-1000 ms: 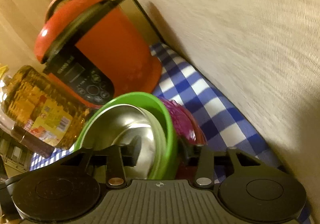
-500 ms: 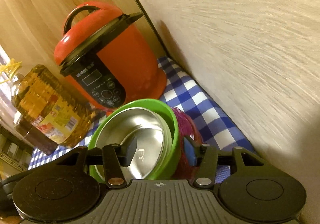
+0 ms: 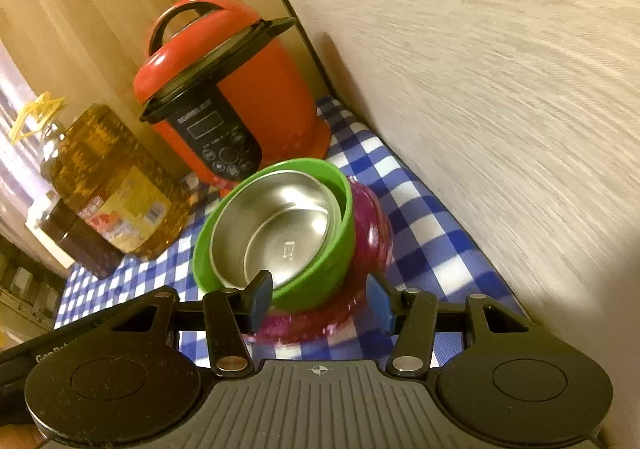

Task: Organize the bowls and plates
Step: 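Lower the green bowl onto the pink plates and open both grippers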

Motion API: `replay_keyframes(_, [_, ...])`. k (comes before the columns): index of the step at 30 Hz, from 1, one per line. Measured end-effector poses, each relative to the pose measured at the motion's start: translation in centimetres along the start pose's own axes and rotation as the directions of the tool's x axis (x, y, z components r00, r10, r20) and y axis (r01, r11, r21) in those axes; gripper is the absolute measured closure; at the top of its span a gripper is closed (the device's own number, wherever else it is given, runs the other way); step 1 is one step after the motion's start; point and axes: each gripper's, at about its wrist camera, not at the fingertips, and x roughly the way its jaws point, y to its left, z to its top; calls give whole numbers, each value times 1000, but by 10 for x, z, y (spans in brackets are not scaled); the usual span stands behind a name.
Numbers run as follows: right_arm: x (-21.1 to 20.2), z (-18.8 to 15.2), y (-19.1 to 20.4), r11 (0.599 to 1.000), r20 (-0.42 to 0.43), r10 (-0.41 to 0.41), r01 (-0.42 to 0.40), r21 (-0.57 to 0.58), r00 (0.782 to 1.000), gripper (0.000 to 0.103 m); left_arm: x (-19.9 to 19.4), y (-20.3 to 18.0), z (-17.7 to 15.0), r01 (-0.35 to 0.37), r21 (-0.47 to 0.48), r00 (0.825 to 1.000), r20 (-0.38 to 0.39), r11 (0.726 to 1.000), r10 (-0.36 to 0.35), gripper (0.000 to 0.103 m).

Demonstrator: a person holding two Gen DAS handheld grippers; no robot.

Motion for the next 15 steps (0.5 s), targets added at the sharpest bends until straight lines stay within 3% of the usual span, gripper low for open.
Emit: replay_keyframes(15, [-61, -36, 21, 994, -14, -60, 59, -90, 998, 51, -80, -8, -27, -62, 18, 998, 5, 998, 62, 19])
